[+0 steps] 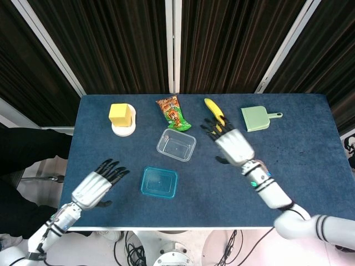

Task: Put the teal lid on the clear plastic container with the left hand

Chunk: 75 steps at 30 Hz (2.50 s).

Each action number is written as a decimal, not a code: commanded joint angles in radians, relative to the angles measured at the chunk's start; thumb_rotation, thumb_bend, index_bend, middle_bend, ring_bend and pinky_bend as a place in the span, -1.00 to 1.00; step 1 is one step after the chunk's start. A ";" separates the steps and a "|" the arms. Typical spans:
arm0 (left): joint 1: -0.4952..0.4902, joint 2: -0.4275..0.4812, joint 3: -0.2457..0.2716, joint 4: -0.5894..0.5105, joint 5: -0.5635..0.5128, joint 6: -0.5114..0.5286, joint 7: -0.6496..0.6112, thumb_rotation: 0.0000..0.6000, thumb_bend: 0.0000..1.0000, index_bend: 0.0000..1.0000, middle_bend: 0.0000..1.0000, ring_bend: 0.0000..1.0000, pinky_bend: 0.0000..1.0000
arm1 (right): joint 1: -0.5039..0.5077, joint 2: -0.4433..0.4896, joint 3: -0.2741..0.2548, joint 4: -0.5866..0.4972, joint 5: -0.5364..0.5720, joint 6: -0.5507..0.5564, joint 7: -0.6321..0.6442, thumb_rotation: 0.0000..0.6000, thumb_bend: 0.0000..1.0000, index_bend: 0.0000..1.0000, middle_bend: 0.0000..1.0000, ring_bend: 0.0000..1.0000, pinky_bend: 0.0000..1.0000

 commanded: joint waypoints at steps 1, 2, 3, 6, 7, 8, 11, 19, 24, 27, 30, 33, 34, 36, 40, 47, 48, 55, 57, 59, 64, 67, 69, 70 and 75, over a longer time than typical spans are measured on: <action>-0.123 -0.071 -0.056 -0.100 -0.164 -0.194 0.186 1.00 -1.00 -0.82 -0.85 -1.00 -0.93 | -0.188 0.138 -0.082 -0.082 -0.100 0.200 0.090 1.00 -0.85 -1.00 -1.00 -1.00 -1.00; -0.137 -0.081 -0.062 -0.114 -0.219 -0.224 0.235 1.00 -1.00 -0.85 -0.89 -1.00 -0.92 | -0.211 0.151 -0.088 -0.082 -0.108 0.224 0.106 1.00 -0.85 -1.00 -1.00 -1.00 -1.00; -0.150 -0.091 -0.066 -0.127 -0.280 -0.248 0.289 1.00 -1.00 -0.87 -0.91 -1.00 -0.92 | -0.232 0.162 -0.093 -0.081 -0.115 0.245 0.122 1.00 -0.85 -1.00 -1.00 -1.00 -1.00; -0.209 -0.149 -0.066 -0.158 -0.533 -0.262 0.516 1.00 -1.00 -0.94 -0.99 -1.00 -0.93 | -0.295 0.184 -0.107 -0.064 -0.139 0.302 0.173 1.00 -0.85 -1.00 -1.00 -1.00 -1.00; -0.229 -0.170 -0.063 -0.165 -0.604 -0.246 0.576 1.00 -1.00 -0.97 -1.00 -1.00 -0.93 | -0.307 0.187 -0.108 -0.056 -0.143 0.311 0.183 1.00 -0.85 -1.00 -1.00 -1.00 -1.00; -0.250 -0.191 -0.060 -0.171 -0.675 -0.224 0.632 1.00 -1.00 -0.98 -1.00 -1.00 -0.94 | -0.319 0.188 -0.108 -0.049 -0.145 0.319 0.193 1.00 -0.85 -1.00 -1.00 -1.00 -1.00; -0.326 -0.262 -0.061 -0.185 -0.891 -0.120 0.785 1.00 -1.00 -1.00 -1.00 -1.00 -0.96 | -0.348 0.190 -0.102 -0.024 -0.142 0.334 0.222 1.00 -0.85 -1.00 -1.00 -1.00 -1.00; -0.508 -0.407 -0.108 -0.165 -1.291 0.099 0.988 1.00 -1.00 -1.00 -1.00 -1.00 -0.96 | -0.396 0.189 -0.093 0.015 -0.180 0.350 0.286 1.00 -0.85 -1.00 -1.00 -1.00 -1.00; -0.580 -0.466 -0.137 -0.128 -1.409 0.178 1.028 1.00 -1.00 -1.00 -1.00 -1.00 -0.96 | -0.423 0.186 -0.089 0.032 -0.193 0.357 0.312 1.00 -0.85 -1.00 -1.00 -1.00 -1.00; -0.618 -0.500 -0.156 -0.100 -1.475 0.213 1.043 1.00 -1.00 -1.00 -1.00 -1.00 -0.96 | -0.441 0.183 -0.085 0.046 -0.201 0.365 0.334 1.00 -0.86 -1.00 -1.00 -1.00 -1.00; -0.643 -0.521 -0.171 -0.071 -1.518 0.222 1.049 1.00 -1.00 -0.99 -1.00 -1.00 -0.96 | -0.454 0.182 -0.082 0.057 -0.204 0.366 0.349 1.00 -0.85 -1.00 -1.00 -1.00 -1.00; -0.665 -0.544 -0.178 -0.036 -1.555 0.227 1.049 1.00 -1.00 -0.99 -1.00 -1.00 -0.96 | -0.466 0.180 -0.078 0.068 -0.210 0.366 0.364 1.00 -0.85 -1.00 -1.00 -1.00 -1.00; -0.669 -0.549 -0.179 -0.027 -1.565 0.228 1.048 1.00 -1.00 -0.99 -1.00 -1.00 -0.96 | -0.469 0.179 -0.078 0.071 -0.212 0.366 0.368 1.00 -0.85 -1.00 -1.00 -1.00 -1.00; -0.677 -0.559 -0.179 -0.009 -1.583 0.232 1.049 1.00 -1.00 -0.99 -1.00 -1.00 -0.95 | -0.475 0.178 -0.076 0.078 -0.214 0.364 0.378 1.00 -0.85 -1.00 -1.00 -1.00 -1.00; -0.686 -0.577 -0.182 0.024 -1.612 0.239 1.040 1.00 -1.00 -0.99 -1.00 -1.00 -0.92 | -0.485 0.173 -0.070 0.094 -0.216 0.356 0.396 1.00 -0.85 -1.00 -1.00 -1.00 -1.00; -0.700 -0.597 -0.189 0.057 -1.642 0.232 1.031 1.00 -1.00 -0.97 -1.00 -1.00 -0.91 | -0.492 0.168 -0.058 0.111 -0.221 0.342 0.415 1.00 -0.85 -1.00 -1.00 -1.00 -1.00; -0.703 -0.599 -0.190 0.058 -1.646 0.232 1.032 1.00 -1.00 -0.97 -1.00 -1.00 -0.91 | -0.493 0.168 -0.057 0.112 -0.222 0.341 0.417 1.00 -0.86 -1.00 -1.00 -1.00 -1.00; -0.723 -0.602 -0.192 0.059 -1.672 0.231 1.046 1.00 -0.89 -0.75 -1.00 -1.00 -0.90 | -0.504 0.167 -0.047 0.124 -0.225 0.336 0.436 1.00 -0.86 -1.00 -1.00 -1.00 -1.00; -0.723 -0.601 -0.189 0.054 -1.666 0.228 1.039 1.00 -0.84 -0.65 -1.00 -1.00 -0.89 | -0.508 0.165 -0.044 0.129 -0.226 0.335 0.442 1.00 -0.86 -1.00 -1.00 -1.00 -1.00; -0.718 -0.601 -0.183 0.051 -1.640 0.229 1.022 1.00 -0.79 -0.52 -0.95 -1.00 -0.86 | -0.511 0.164 -0.043 0.132 -0.227 0.335 0.445 1.00 -0.86 -1.00 -1.00 -1.00 -1.00; -0.701 -0.587 -0.153 0.026 -1.566 0.220 0.980 1.00 -0.70 -0.39 -0.77 -0.98 -0.77 | -0.518 0.163 -0.038 0.134 -0.232 0.334 0.450 1.00 -0.86 -1.00 -1.00 -1.00 -1.00; -0.686 -0.541 -0.132 -0.024 -1.521 0.208 0.959 1.00 -0.68 -0.38 -0.74 -0.96 -0.72 | -0.525 0.165 -0.036 0.132 -0.236 0.341 0.448 1.00 -0.86 -1.00 -1.00 -1.00 -1.00; -0.668 -0.497 -0.124 -0.067 -1.481 0.198 0.923 1.00 -0.67 -0.38 -0.73 -0.96 -0.68 | -0.530 0.167 -0.034 0.129 -0.238 0.347 0.448 1.00 -0.86 -1.00 -1.00 -1.00 -1.00; -0.660 -0.475 -0.119 -0.087 -1.460 0.193 0.910 1.00 -0.66 -0.38 -0.72 -0.96 -0.67 | -0.532 0.167 -0.034 0.128 -0.240 0.349 0.448 1.00 -0.86 -1.00 -1.00 -1.00 -1.00; -0.628 -0.342 -0.090 -0.190 -1.328 0.166 0.848 1.00 -0.66 -0.38 -0.69 -0.95 -0.66 | -0.541 0.174 -0.032 0.116 -0.250 0.356 0.438 1.00 -0.86 -1.00 -1.00 -1.00 -1.00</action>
